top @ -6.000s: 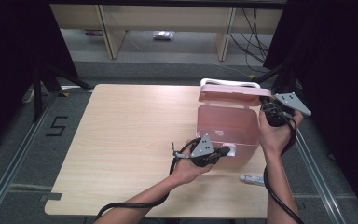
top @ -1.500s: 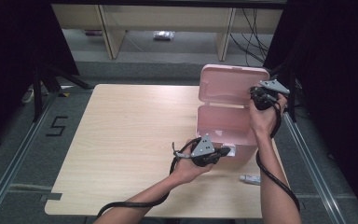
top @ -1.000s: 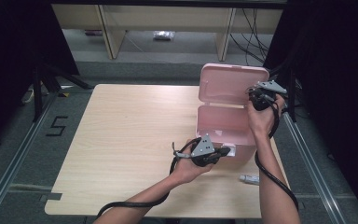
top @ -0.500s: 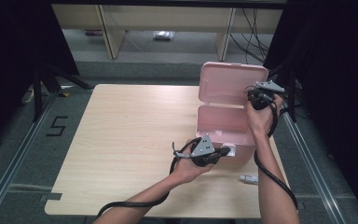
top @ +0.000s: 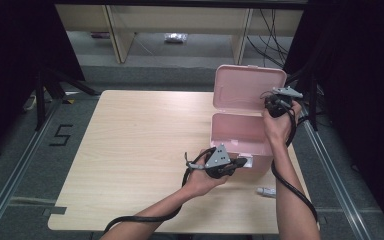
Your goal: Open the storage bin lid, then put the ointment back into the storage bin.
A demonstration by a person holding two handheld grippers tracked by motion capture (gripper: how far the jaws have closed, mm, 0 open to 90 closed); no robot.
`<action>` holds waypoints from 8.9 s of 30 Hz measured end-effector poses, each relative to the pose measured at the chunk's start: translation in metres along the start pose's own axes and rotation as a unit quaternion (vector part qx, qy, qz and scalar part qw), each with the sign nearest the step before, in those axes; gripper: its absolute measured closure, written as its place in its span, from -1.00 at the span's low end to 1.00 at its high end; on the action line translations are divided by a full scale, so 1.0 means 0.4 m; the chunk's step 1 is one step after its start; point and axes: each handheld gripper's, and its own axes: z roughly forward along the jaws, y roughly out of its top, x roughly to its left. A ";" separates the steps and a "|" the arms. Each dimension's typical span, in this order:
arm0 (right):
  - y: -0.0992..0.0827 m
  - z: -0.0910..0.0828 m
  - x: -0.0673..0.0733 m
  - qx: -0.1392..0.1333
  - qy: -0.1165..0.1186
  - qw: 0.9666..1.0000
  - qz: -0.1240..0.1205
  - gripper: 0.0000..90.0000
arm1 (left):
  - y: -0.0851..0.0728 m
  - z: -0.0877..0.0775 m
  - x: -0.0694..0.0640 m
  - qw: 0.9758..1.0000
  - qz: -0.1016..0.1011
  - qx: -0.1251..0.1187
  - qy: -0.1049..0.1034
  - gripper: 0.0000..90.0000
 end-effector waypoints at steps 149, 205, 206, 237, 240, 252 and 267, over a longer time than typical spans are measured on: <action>-0.327 -0.322 -0.100 0.278 0.203 0.922 -0.176 0.45 | 0.016 -0.375 0.050 0.995 -0.038 0.008 0.094 0.10; -0.355 -0.218 -0.031 0.435 0.293 0.711 -0.468 0.50 | 0.008 -0.376 0.055 0.994 -0.032 0.016 0.099 0.11; -0.355 -0.218 -0.031 0.435 0.293 0.711 -0.469 0.50 | 0.008 -0.376 0.055 0.994 -0.032 0.015 0.099 0.11; -0.293 -0.263 -0.020 0.399 0.311 0.718 -0.479 0.59 | -0.008 -0.378 0.049 0.994 -0.035 0.021 0.097 0.12; -0.287 -0.270 -0.017 0.410 0.305 0.717 -0.474 0.59 | -0.009 -0.378 0.051 0.995 -0.034 0.013 0.094 0.12; -0.258 -0.280 -0.013 0.408 0.310 0.713 -0.478 0.59 | -0.018 -0.384 0.051 0.994 -0.037 0.024 0.099 0.12; -0.218 -0.299 -0.007 0.396 0.304 0.719 -0.483 0.59 | -0.017 -0.387 0.052 0.994 -0.036 0.024 0.099 0.11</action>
